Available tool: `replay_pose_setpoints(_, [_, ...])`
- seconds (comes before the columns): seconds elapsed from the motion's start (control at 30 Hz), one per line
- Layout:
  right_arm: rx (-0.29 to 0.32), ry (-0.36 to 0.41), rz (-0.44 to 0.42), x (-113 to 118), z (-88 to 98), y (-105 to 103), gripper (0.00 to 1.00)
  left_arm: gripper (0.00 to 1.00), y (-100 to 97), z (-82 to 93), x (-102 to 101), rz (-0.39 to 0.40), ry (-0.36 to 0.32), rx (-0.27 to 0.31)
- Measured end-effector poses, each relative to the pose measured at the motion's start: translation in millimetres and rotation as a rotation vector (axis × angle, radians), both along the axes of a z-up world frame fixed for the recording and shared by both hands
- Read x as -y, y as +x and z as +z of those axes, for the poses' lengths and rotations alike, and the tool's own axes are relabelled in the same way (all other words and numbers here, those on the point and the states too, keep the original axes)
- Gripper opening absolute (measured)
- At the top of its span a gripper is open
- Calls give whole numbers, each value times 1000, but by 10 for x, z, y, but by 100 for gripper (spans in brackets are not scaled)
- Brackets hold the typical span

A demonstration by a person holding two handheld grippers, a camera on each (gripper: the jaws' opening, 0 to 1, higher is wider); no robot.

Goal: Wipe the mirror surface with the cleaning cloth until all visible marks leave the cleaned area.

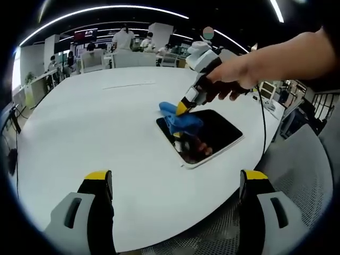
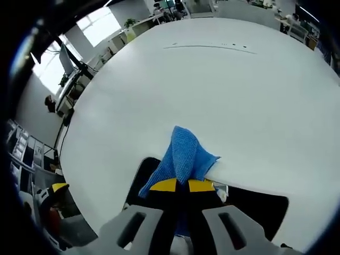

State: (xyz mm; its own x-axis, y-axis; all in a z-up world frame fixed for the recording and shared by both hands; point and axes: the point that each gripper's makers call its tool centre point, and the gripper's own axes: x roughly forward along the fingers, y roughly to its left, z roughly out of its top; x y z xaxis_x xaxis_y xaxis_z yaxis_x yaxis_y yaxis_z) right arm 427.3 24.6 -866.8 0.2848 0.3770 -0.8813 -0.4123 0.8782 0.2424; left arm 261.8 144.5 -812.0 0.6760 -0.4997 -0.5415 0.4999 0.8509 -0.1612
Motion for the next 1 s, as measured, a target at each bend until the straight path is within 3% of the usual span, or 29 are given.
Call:
replay_pose_setpoints(0.37, [-8,-16,-26,69,-34,17,0,99,-3,0,2,-6,-2,1])
replay_pose_setpoints(0.57, [32,-75,24,45,-21,-19,0,99,-6,2,4,-6,-3,1])
replay_pose_setpoints(0.67, [20,-60,-60,59,-4,-44,0,99,-8,1,5,-8,-1,1])
replay_pose_setpoints(0.73, [43,-70,-18,51,-24,-73,0,98,-14,-6,5,-9,2,-2])
replay_pose_setpoints(1.0, [55,-60,-57,63,-20,-202,0,99,-4,7,-9,1,-3,6])
